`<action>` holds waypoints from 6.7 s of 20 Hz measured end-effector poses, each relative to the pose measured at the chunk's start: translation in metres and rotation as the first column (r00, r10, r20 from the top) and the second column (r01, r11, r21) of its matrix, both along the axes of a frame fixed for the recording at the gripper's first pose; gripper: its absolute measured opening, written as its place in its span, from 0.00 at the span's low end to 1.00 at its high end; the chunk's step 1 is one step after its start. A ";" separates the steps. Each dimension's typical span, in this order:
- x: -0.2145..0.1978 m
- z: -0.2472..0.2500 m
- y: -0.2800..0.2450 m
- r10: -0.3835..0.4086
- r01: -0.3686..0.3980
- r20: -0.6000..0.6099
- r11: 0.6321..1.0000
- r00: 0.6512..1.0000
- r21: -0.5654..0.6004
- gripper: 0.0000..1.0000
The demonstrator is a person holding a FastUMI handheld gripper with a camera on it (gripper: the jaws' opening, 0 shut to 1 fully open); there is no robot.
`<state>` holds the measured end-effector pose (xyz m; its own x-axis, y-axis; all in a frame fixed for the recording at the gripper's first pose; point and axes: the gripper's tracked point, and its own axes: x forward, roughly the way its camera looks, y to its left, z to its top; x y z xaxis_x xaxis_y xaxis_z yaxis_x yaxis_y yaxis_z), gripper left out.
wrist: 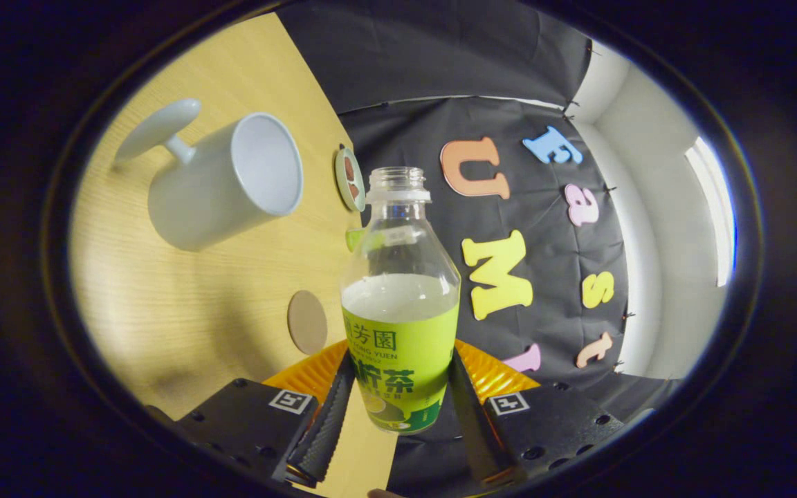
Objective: Take the bottle from table, then pour the juice into the cup, finally place the bottle on the coaster
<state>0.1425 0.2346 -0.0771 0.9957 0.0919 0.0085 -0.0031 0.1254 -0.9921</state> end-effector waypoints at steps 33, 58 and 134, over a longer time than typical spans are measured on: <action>0.002 0.034 0.013 0.053 0.000 0.165 0.951 0.985 -0.308 0.78; -0.004 0.052 0.015 0.068 0.009 0.203 0.936 0.977 -0.353 0.78; -0.006 0.073 0.024 0.130 -0.053 0.214 0.942 0.968 -0.331 0.78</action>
<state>0.1363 0.2584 -0.0040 0.9571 0.2185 0.1901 0.2326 -0.1892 -0.9540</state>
